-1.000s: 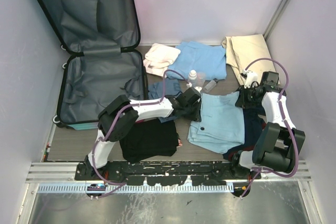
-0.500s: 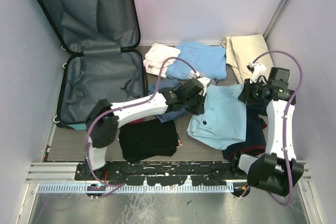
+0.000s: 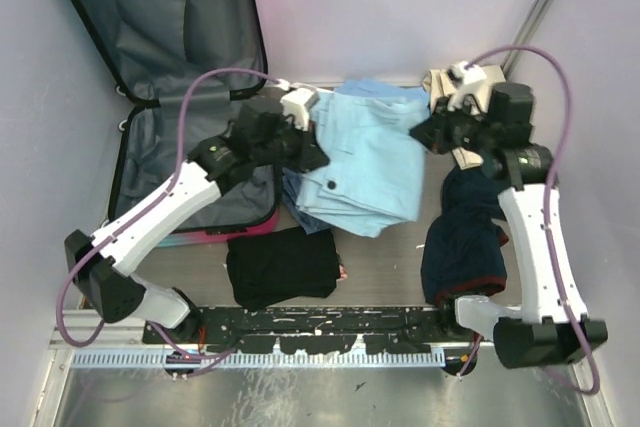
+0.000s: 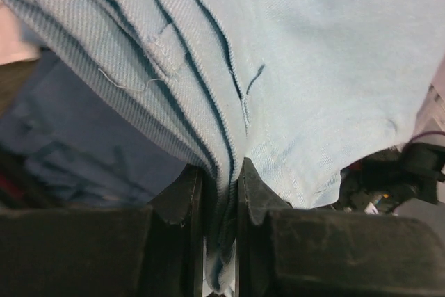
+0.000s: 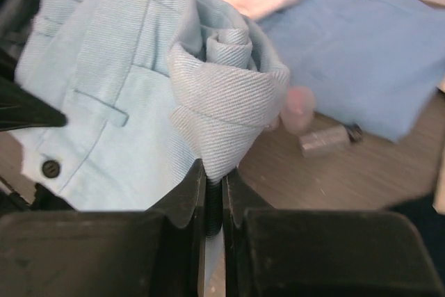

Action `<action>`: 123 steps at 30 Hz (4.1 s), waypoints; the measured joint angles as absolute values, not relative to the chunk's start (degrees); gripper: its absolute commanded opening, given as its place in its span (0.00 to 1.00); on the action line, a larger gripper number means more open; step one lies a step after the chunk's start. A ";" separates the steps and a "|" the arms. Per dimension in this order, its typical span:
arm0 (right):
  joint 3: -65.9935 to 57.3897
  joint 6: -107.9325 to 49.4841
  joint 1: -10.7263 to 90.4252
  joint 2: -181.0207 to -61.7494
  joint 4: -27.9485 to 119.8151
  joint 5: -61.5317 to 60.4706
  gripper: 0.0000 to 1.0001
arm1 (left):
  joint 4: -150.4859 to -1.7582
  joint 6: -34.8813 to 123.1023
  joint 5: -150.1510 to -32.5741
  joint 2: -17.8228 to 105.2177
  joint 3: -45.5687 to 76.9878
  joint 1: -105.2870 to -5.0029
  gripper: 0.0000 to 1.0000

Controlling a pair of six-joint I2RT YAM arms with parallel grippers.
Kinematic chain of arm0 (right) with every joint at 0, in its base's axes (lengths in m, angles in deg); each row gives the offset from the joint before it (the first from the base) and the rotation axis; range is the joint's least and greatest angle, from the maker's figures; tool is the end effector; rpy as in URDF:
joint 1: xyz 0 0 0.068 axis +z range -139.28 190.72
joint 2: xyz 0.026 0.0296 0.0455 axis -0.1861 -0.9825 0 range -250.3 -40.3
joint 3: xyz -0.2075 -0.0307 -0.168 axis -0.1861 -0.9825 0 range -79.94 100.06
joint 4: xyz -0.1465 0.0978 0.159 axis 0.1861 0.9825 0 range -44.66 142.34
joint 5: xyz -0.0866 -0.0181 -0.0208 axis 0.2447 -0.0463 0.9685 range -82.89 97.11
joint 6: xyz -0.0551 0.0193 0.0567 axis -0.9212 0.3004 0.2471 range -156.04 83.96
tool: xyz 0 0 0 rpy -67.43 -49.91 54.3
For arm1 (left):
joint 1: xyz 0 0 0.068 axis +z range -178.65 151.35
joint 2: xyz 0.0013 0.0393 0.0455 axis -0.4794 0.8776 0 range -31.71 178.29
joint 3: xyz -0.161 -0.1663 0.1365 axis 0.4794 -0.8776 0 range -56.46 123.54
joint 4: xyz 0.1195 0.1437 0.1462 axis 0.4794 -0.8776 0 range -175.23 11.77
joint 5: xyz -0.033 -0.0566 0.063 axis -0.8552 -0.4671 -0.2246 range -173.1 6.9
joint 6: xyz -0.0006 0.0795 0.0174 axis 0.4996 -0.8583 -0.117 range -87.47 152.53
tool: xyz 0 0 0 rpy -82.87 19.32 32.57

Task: Pack the luggage

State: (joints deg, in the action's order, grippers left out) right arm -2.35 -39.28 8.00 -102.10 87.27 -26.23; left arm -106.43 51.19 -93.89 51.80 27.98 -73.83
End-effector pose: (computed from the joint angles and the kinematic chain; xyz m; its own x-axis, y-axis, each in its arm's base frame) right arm 0.2127 0.0288 0.4012 -0.4137 -0.0276 -0.9100 -0.4772 0.8578 0.1909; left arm 0.2274 -0.2476 0.3695 -0.5664 0.1241 -0.8147 0.6680 0.6481 -0.3657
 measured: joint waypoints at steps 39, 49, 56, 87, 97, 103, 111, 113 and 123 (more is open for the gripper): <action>47.39 -33.93 54.16 -179.50 58.51 5.59 0.35 | -108.03 33.18 -97.21 59.38 12.90 -16.96 0.00; 50.39 -35.35 53.59 -180.77 55.86 9.98 0.81 | -104.92 33.66 -96.38 66.24 13.71 -16.61 0.09; 40.00 -36.01 52.85 -168.20 58.20 5.61 0.83 | -106.54 33.37 -96.44 69.17 17.17 -16.55 0.53; -18.05 -38.52 24.68 -106.76 73.17 -18.08 0.82 | -139.74 -3.59 -113.84 44.30 22.30 -51.43 0.88; -24.47 -34.34 17.20 -103.29 72.98 -19.92 0.82 | -137.82 -15.22 -107.83 47.27 8.12 -81.40 0.93; -24.67 -33.19 14.76 -102.56 72.39 -20.75 0.81 | -136.94 -33.05 -108.58 58.33 13.60 -82.49 0.94; -25.20 -31.77 10.95 -102.43 71.49 -21.75 0.82 | -137.14 -52.81 -110.59 71.10 23.48 -86.32 0.92; -25.20 -31.55 10.27 -102.43 71.47 -21.84 0.82 | -137.43 -56.31 -110.52 74.05 25.01 -87.41 0.91; -25.41 -31.18 8.29 -102.04 71.49 -22.21 0.82 | -138.69 -64.20 -108.82 83.27 27.29 -89.79 0.62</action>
State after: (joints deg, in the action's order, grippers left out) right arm -25.41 -31.18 8.29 -102.04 71.49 -22.21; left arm -138.69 -64.20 -108.82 83.27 27.29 -89.79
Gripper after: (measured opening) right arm 0.817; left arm 0.796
